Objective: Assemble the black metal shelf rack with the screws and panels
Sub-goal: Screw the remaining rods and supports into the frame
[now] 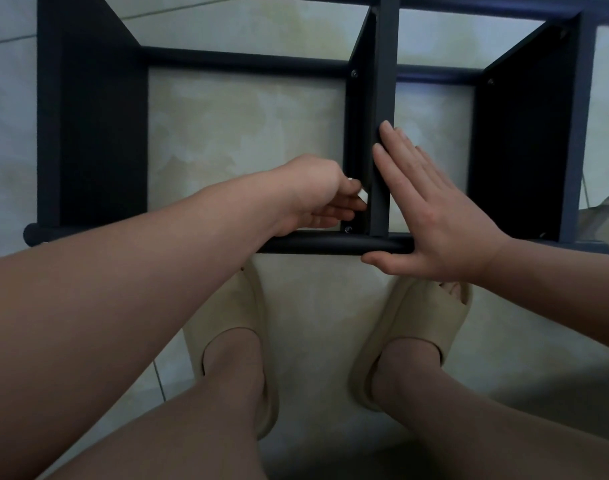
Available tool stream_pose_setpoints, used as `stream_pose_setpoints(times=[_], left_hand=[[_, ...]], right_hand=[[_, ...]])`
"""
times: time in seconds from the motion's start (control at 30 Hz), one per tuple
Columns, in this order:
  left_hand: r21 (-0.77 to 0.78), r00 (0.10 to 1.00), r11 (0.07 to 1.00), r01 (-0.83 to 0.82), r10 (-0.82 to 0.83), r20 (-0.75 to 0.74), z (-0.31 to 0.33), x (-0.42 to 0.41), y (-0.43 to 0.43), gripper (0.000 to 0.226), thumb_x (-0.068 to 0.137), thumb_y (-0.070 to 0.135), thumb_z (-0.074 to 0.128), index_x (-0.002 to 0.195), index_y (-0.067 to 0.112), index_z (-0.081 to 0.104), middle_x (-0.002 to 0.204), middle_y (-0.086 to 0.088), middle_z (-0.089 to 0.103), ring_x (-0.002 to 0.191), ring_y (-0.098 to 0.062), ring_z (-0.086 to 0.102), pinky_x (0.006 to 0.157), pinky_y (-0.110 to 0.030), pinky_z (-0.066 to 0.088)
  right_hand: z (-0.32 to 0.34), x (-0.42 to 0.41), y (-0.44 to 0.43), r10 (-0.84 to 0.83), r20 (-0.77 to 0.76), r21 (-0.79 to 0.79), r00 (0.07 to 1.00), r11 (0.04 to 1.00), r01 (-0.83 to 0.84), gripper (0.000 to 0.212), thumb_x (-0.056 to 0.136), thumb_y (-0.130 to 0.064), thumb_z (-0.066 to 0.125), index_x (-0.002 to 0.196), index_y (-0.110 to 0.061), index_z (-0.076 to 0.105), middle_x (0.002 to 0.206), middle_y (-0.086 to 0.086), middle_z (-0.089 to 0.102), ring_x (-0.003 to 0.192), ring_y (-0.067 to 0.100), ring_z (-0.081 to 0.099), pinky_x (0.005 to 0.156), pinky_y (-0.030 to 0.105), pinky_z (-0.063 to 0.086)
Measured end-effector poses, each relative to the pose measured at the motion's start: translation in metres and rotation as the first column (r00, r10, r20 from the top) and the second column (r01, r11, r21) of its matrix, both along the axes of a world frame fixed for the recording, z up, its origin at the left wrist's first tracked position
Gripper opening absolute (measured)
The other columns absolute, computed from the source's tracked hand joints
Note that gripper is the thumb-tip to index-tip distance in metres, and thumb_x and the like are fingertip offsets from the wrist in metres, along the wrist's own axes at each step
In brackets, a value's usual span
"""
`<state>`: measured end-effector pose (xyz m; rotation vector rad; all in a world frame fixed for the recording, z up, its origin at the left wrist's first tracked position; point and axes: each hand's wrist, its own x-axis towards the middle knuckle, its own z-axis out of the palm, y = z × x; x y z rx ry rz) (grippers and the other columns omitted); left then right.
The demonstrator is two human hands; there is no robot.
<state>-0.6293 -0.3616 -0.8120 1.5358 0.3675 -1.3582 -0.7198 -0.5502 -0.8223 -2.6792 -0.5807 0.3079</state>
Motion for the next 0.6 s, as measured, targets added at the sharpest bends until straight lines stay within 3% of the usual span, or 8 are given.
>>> stream_pose_setpoints(times=[0.4,0.6], left_hand=[[-0.044,0.995,0.994,0.097,-0.096,0.028,-0.003,0.004,0.007,0.012,0.102,0.014,0.051,0.098,0.014,0.063,0.081,0.002,0.075,0.081,-0.013,0.068,0.071,-0.027,0.049],[-0.083,0.975,0.975,0.207,-0.198,0.097,-0.005,0.007,0.015,0.020,0.101,0.008,0.051,0.084,0.017,0.059,0.081,0.003,0.075,0.081,-0.011,0.067,0.080,-0.029,0.049]], right_hand=[[0.000,0.001,0.001,0.001,0.014,0.002,1.000,1.000,-0.001,0.112,0.087,-0.071,0.054,0.159,0.004,0.013,0.168,0.023,0.002,0.158,0.033,0.002,0.126,0.056,0.017],[0.000,0.001,0.001,0.002,0.005,-0.001,1.000,1.000,-0.002,0.113,0.087,-0.071,0.054,0.160,0.004,0.012,0.169,0.022,0.001,0.158,0.032,0.000,0.126,0.055,0.016]])
